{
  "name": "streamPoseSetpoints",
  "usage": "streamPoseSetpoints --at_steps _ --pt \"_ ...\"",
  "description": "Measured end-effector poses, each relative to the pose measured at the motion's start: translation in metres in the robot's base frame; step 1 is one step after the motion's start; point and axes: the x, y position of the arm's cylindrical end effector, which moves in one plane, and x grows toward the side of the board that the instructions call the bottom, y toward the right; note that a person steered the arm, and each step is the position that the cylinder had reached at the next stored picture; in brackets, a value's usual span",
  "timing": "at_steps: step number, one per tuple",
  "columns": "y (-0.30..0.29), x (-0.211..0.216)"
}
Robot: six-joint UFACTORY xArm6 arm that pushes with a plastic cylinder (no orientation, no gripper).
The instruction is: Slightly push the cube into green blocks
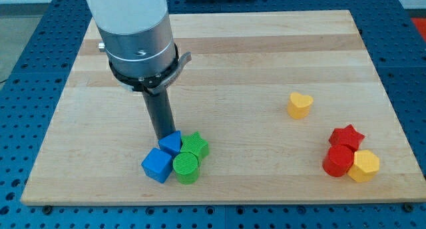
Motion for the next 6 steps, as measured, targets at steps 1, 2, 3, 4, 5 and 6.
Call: streamPoseSetpoints --at_steps 1,2,3,4,5,6 --pt "0.0 0.0" --pt "-0.044 0.0" --pt "-0.09 0.022" --pt "-0.085 0.054" --pt "-0.046 0.066" --pt "-0.007 0.068"
